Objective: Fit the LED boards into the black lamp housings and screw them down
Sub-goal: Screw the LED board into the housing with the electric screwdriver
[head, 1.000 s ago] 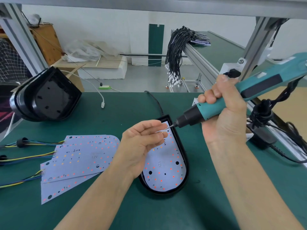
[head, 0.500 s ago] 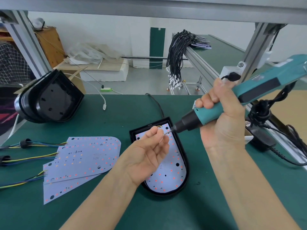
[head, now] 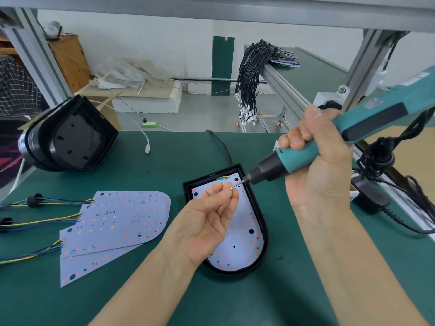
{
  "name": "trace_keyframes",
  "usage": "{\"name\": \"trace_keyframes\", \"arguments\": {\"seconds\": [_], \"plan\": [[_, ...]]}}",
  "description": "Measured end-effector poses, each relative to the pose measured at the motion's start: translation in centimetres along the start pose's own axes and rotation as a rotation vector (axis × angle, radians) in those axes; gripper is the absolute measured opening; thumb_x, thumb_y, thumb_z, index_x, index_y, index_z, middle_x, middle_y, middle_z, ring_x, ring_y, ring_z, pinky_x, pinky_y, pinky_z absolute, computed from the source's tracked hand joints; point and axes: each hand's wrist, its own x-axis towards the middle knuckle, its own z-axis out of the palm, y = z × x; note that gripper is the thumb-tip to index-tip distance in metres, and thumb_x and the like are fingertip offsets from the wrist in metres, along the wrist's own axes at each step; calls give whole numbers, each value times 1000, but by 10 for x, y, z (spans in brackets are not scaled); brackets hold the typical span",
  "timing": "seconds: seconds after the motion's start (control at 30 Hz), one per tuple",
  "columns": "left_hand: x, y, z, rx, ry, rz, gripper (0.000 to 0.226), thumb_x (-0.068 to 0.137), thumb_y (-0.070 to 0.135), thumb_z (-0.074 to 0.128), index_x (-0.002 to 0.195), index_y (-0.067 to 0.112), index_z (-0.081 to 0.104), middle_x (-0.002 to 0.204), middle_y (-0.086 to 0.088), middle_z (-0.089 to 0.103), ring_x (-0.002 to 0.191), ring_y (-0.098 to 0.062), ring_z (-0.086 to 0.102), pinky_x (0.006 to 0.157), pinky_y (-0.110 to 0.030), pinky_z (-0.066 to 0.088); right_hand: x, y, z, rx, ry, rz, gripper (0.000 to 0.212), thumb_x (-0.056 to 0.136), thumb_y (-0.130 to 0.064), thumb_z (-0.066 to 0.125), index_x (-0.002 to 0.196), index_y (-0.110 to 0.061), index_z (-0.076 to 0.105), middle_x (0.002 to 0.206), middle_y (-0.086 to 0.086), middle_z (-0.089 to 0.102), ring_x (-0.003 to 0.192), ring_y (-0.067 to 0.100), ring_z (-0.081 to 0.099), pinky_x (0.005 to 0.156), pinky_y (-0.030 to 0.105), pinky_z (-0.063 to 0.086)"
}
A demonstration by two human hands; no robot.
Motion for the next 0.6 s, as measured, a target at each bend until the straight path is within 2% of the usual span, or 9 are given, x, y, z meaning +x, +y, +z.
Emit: {"name": "trace_keyframes", "arguments": {"seconds": [0.17,0.4,0.6], "plan": [[2,-1,-1,19,-3,57,16,59,-7,65,52,6,72,70,-3,70,60,-16,70,54,-21,57,0,1,-1,-7,7,-2,35,85,-4,57,58,-22,44,53,-6,40,43,9,41,52,24,41],[7,-2,-1,293,-8,350,19,55,-7,66,56,11,71,68,-7,70,58,-16,67,57,-20,55,-3,4,-2,-39,-12,-54,34,84,-3,57,59,-22,45,53,-6,38,43,11,39,52,24,39],[12,0,-1,291,8,374,20,66,-14,62,72,5,63,67,-6,70,56,-16,67,57,-20,56,-4,11,-5,6,76,-48,35,85,-5,58,58,-23,45,53,-6,37,45,9,39,53,25,41]]}}
